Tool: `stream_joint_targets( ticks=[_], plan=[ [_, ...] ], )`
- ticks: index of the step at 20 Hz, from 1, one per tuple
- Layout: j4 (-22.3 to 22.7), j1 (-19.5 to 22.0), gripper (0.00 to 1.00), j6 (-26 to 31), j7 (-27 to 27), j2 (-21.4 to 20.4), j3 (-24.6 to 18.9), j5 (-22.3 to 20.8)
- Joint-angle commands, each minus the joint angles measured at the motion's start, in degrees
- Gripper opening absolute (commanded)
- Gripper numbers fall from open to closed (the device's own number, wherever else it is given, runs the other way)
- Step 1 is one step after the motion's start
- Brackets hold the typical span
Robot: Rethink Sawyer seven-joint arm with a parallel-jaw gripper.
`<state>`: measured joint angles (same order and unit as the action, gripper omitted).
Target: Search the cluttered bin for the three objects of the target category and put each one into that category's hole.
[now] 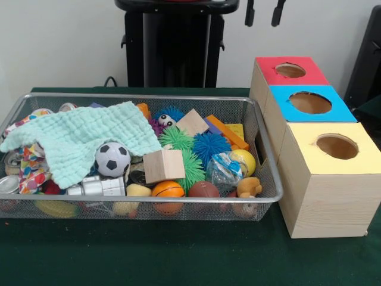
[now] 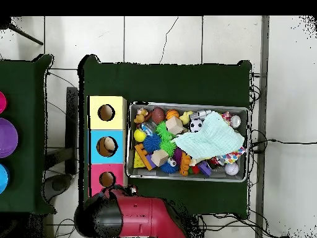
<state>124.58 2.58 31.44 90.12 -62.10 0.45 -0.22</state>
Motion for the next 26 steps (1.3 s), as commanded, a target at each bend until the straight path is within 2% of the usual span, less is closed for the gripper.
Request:
stream_joint_targets(
  ticks=[1,6,20,26],
  plan=[
    [-4.05,2.67,1.00,-4.54,4.91,5.36,-2.39,-3.08],
    [-5.37,3.45,1.00,-4.99,4.29,6.00,-1.41,-4.83],
    [-10.37,8.78,1.00,-5.06,0.50,9.46,-3.73,-9.43],
    [-11.33,12.85,1.00,-14.36,1.43,13.80,-7.41,-10.10]
  ],
)
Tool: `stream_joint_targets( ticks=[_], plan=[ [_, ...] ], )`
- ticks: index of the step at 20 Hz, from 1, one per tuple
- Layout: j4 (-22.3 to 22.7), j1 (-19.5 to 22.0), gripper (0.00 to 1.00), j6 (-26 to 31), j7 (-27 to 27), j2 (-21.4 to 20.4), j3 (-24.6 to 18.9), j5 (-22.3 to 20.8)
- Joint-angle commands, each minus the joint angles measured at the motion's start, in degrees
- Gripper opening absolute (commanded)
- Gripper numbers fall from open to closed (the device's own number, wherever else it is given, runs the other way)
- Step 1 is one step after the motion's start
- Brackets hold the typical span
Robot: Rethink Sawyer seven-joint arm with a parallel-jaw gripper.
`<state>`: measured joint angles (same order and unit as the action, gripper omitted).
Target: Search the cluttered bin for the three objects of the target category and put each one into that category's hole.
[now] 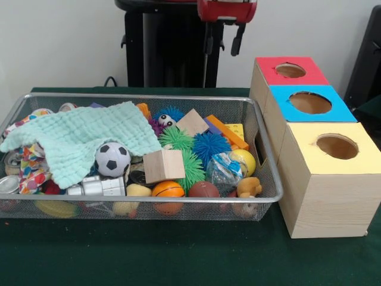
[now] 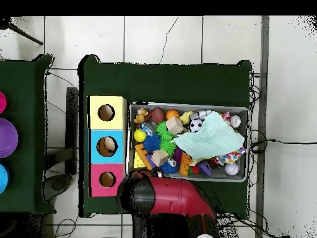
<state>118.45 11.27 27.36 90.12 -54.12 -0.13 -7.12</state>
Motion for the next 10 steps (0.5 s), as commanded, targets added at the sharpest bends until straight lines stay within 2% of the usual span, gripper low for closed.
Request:
stream_joint_targets(
  ticks=[1,5,10],
  plan=[
    [-5.40,4.36,1.00,-12.18,2.39,6.75,-7.30,-3.01],
    [-6.38,3.34,1.00,-17.24,5.81,8.83,-6.86,-2.65],
    [-8.37,1.31,1.00,-20.04,7.39,10.99,-5.36,-1.50]
  ],
)
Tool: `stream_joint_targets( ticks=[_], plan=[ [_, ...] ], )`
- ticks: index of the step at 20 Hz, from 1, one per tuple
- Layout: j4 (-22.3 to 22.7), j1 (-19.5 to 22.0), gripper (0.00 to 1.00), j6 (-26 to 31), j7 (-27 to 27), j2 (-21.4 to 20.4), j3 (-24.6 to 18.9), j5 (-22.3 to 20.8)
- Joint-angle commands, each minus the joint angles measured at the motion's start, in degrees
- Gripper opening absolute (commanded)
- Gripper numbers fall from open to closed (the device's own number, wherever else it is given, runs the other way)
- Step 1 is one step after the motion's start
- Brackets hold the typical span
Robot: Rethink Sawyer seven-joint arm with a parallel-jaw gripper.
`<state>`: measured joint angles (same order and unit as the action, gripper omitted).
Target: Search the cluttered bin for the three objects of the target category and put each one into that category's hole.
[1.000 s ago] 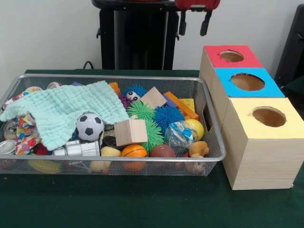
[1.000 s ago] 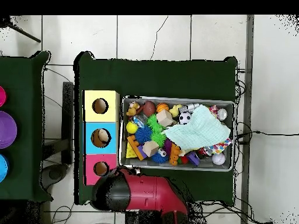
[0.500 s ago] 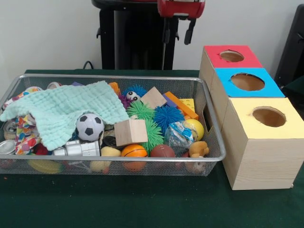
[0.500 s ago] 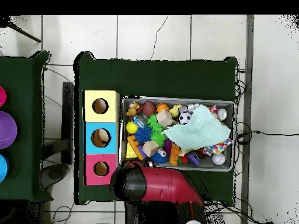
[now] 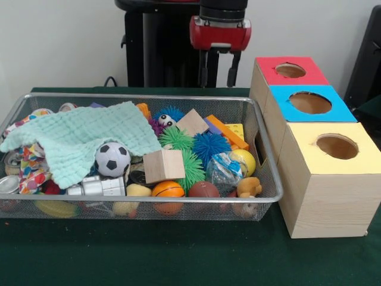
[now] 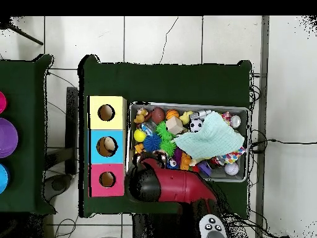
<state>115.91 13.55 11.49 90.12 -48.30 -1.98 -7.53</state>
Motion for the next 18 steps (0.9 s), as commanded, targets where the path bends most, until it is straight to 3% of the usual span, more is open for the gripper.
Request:
stream_joint_targets(
  ticks=[1,9,18],
  plan=[
    [-6.31,-1.38,1.00,-3.94,7.46,5.55,-3.49,-0.59],
    [-12.90,-5.11,1.00,1.58,8.58,9.49,-1.76,3.20],
    [-14.87,-5.24,1.00,-4.69,9.55,13.27,-1.63,3.35]
  ],
)
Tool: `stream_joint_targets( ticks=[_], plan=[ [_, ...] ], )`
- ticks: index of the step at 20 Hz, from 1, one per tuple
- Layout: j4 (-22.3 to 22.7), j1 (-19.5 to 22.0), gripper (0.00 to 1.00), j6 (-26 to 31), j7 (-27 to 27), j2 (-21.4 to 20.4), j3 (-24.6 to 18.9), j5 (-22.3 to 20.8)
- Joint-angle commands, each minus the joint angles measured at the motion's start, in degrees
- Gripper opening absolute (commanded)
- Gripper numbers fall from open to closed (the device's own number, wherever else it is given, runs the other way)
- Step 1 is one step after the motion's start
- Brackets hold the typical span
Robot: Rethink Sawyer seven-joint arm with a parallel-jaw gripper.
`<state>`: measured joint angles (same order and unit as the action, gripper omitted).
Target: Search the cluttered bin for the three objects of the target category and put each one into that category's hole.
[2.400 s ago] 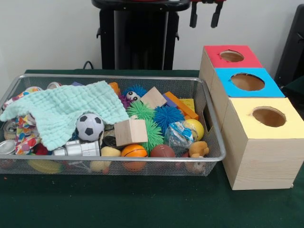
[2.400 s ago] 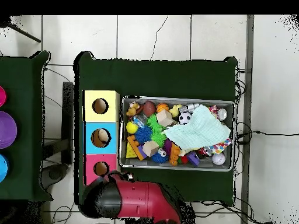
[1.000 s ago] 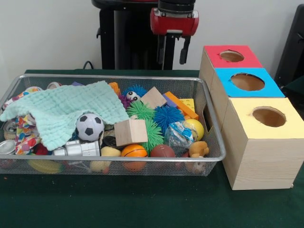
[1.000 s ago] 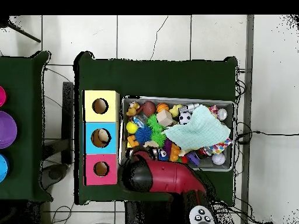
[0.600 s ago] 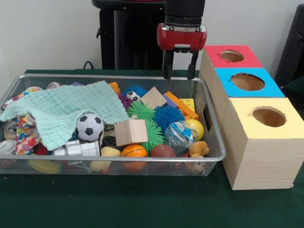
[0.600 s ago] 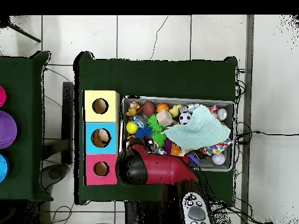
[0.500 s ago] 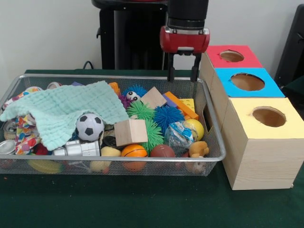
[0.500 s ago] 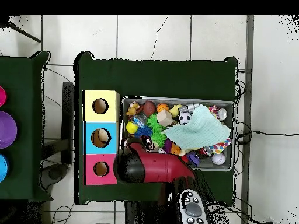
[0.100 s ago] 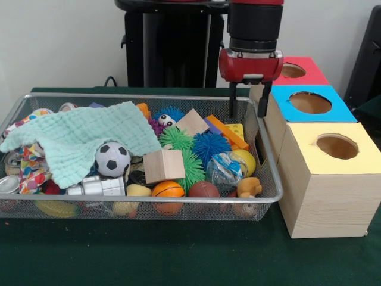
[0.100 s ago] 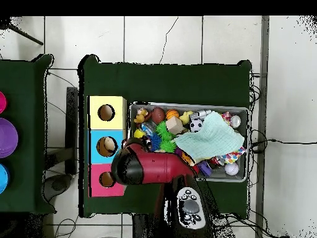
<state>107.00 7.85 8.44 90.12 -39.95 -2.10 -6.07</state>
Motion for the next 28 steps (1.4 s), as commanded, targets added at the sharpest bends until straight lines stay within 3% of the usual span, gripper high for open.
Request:
stream_joint_targets(
  ticks=[1,28],
  plan=[
    [-5.95,0.43,1.00,-2.45,9.73,5.09,-1.46,1.83],
    [-11.47,2.87,1.00,-14.47,8.92,15.30,-3.12,-0.76]
  ],
)
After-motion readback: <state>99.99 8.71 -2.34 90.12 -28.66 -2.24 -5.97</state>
